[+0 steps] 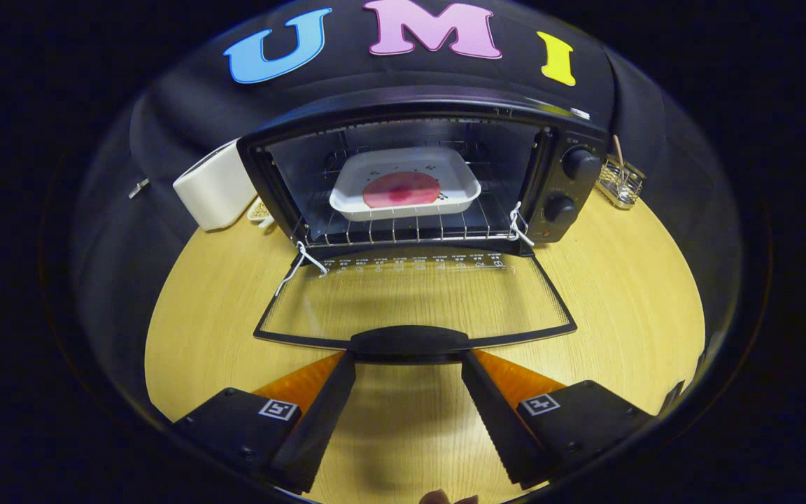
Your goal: Open the toaster oven, put the food inside, and close the toaster oven door.
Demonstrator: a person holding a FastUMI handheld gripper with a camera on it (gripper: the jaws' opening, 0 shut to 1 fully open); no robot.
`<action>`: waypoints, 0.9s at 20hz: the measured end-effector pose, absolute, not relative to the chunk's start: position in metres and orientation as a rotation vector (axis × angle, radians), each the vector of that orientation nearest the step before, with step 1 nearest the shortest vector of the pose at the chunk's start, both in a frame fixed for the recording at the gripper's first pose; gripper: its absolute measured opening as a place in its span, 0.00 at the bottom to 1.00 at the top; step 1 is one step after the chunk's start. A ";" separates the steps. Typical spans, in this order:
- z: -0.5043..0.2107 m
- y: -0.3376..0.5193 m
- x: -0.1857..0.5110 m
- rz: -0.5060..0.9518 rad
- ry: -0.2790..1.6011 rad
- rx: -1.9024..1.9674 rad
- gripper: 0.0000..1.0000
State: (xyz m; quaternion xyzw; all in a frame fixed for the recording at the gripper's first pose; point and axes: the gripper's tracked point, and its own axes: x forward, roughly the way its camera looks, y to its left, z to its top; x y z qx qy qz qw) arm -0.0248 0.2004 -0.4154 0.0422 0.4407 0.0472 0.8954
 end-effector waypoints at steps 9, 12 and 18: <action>-0.382 0.198 -0.015 0.080 0.872 0.186 0.99; -0.371 0.198 -0.012 0.084 0.838 0.172 0.99; -0.344 0.198 -0.001 0.099 0.735 0.090 0.99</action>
